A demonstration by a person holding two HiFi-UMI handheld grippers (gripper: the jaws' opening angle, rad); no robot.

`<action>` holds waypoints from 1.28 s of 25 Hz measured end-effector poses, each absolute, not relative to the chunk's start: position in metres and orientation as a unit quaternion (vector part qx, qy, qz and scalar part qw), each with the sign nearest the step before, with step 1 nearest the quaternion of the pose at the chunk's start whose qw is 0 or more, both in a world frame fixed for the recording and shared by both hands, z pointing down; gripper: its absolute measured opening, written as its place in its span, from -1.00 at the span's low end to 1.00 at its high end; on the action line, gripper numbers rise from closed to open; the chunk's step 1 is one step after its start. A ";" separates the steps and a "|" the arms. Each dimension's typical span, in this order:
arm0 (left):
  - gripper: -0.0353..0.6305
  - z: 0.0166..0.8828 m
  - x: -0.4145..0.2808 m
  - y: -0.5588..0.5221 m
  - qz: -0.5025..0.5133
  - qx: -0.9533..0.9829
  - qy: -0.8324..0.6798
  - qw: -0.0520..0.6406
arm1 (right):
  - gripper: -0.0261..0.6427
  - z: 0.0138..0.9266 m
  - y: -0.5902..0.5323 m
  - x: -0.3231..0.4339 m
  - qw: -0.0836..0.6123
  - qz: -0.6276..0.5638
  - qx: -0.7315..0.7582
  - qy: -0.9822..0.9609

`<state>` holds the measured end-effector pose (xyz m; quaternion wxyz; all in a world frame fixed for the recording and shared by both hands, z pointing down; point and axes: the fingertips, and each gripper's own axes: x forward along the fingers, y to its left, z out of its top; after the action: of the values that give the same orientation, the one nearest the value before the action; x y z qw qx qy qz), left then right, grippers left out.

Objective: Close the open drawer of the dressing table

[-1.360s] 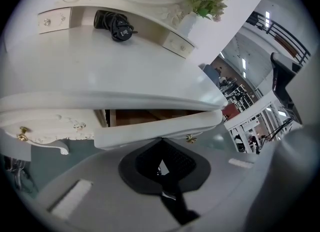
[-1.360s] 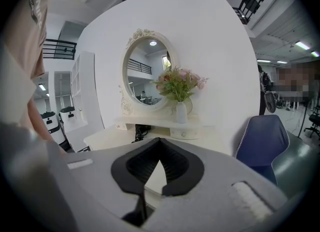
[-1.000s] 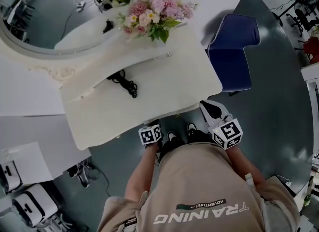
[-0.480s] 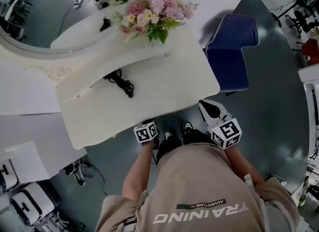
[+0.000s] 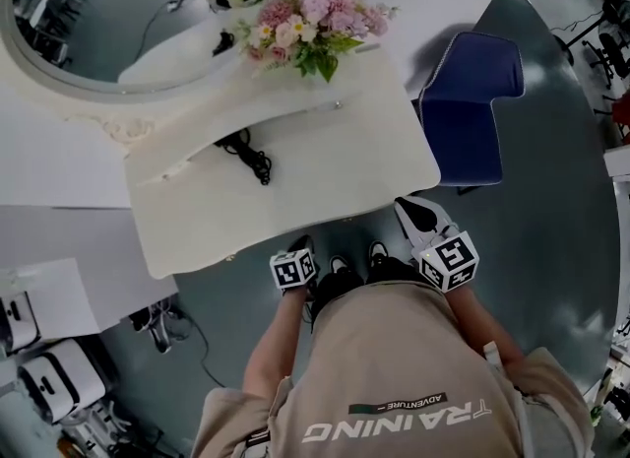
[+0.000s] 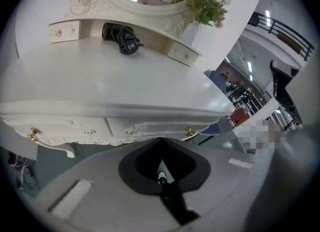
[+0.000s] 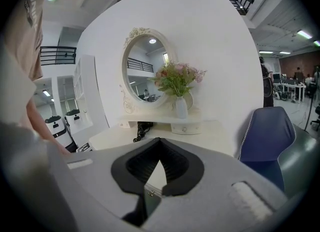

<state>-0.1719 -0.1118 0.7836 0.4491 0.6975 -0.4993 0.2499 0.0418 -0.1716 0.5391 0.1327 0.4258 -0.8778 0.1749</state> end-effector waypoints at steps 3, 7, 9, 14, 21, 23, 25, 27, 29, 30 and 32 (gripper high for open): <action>-0.84 0.764 -0.167 -0.098 0.256 0.706 -0.502 0.429 | -0.91 0.542 -0.166 0.038 0.134 0.172 0.406 -0.888; -0.84 0.729 -0.156 -0.099 0.232 0.726 -0.518 0.388 | -0.91 0.560 -0.159 0.039 0.149 0.165 0.376 -0.900; -0.84 0.706 -0.152 -0.101 0.215 0.736 -0.527 0.366 | -0.91 0.562 -0.154 0.041 0.151 0.150 0.370 -0.904; -0.84 0.637 -0.140 -0.096 0.197 0.777 -0.523 0.289 | -0.91 0.556 -0.136 0.048 0.163 0.126 0.371 -0.905; -0.84 0.543 -0.147 -0.104 0.120 0.799 -0.541 0.236 | -0.92 0.528 -0.114 0.027 0.151 0.141 0.308 -0.929; -0.84 0.523 -0.149 -0.109 0.107 0.802 -0.546 0.218 | -0.92 0.513 -0.115 0.018 0.136 0.145 0.292 -0.936; -0.84 0.504 -0.151 -0.112 0.093 0.804 -0.550 0.206 | -0.92 0.495 -0.117 0.009 0.127 0.136 0.281 -0.941; -0.84 0.483 -0.151 -0.114 0.079 0.807 -0.553 0.193 | -0.91 0.474 -0.119 0.002 0.109 0.134 0.275 -0.946; -0.84 0.460 -0.151 -0.119 0.070 0.812 -0.554 0.169 | -0.91 0.453 -0.124 -0.003 0.099 0.115 0.275 -0.949; -0.84 0.449 -0.152 -0.121 0.065 0.814 -0.556 0.155 | -0.91 0.444 -0.126 -0.005 0.097 0.100 0.277 -0.951; -0.84 0.426 -0.153 -0.126 0.055 0.817 -0.560 0.126 | -0.92 0.428 -0.131 -0.009 0.096 0.068 0.282 -0.952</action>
<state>-0.1534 -0.1259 0.4264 0.1255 0.8172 -0.5598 0.0547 -0.0085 -0.1314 0.4281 0.0956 0.2819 -0.9522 0.0680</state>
